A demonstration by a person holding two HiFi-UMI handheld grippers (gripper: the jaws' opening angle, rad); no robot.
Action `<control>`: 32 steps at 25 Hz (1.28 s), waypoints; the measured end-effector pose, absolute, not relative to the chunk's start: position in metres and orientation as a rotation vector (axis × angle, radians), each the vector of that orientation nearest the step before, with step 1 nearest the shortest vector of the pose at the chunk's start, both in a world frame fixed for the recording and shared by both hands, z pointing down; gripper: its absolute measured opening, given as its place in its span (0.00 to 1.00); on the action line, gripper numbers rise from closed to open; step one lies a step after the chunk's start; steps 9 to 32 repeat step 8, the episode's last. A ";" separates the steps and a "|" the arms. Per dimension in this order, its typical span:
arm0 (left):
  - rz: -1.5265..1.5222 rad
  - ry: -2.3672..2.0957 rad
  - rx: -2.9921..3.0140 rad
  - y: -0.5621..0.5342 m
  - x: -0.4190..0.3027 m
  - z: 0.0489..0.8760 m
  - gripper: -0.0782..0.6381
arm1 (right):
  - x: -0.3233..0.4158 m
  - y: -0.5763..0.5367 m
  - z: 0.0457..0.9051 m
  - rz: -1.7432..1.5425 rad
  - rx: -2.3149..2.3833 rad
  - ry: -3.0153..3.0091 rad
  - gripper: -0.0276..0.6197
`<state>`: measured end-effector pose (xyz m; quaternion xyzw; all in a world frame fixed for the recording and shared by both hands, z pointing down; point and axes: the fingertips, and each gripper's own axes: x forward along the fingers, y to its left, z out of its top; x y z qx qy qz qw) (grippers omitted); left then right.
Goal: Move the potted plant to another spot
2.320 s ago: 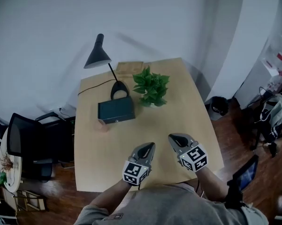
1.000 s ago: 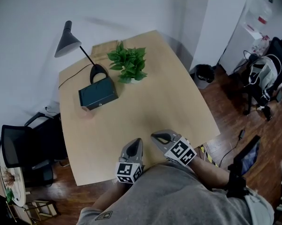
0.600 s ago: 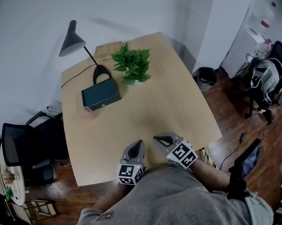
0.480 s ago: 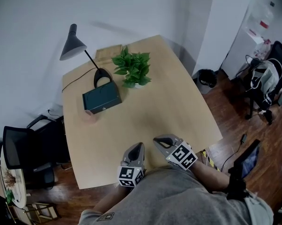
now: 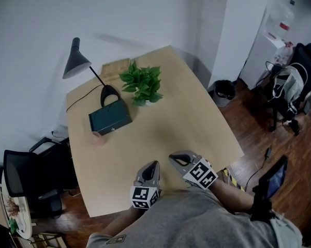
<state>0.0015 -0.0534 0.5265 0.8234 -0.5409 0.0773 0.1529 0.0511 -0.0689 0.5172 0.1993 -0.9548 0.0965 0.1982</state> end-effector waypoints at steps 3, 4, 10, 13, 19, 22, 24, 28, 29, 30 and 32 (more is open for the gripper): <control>0.228 -1.545 2.367 -0.058 0.004 0.527 0.10 | 0.055 -0.072 0.519 0.280 0.575 -2.669 0.05; 0.228 -1.546 2.366 -0.060 0.005 0.528 0.10 | 0.056 -0.073 0.519 0.282 0.578 -2.669 0.05; 0.225 -1.555 2.359 -0.066 0.009 0.529 0.10 | 0.061 -0.077 0.520 0.285 0.582 -2.670 0.05; 0.225 -1.555 2.359 -0.066 0.009 0.529 0.10 | 0.061 -0.077 0.520 0.285 0.582 -2.670 0.05; 0.225 -1.555 2.359 -0.066 0.009 0.529 0.10 | 0.061 -0.077 0.520 0.285 0.582 -2.670 0.05; 0.225 -1.555 2.359 -0.066 0.009 0.529 0.10 | 0.061 -0.077 0.520 0.285 0.582 -2.670 0.05; 0.225 -1.555 2.359 -0.066 0.009 0.529 0.10 | 0.061 -0.077 0.520 0.285 0.582 -2.670 0.05; 0.225 -1.555 2.359 -0.066 0.009 0.529 0.10 | 0.061 -0.077 0.520 0.285 0.582 -2.670 0.05; 0.225 -1.555 2.359 -0.066 0.009 0.529 0.10 | 0.061 -0.077 0.520 0.285 0.582 -2.670 0.05; 0.225 -1.555 2.359 -0.066 0.009 0.529 0.10 | 0.061 -0.077 0.520 0.285 0.582 -2.670 0.05; 0.225 -1.555 2.359 -0.066 0.009 0.529 0.10 | 0.061 -0.077 0.520 0.285 0.582 -2.670 0.05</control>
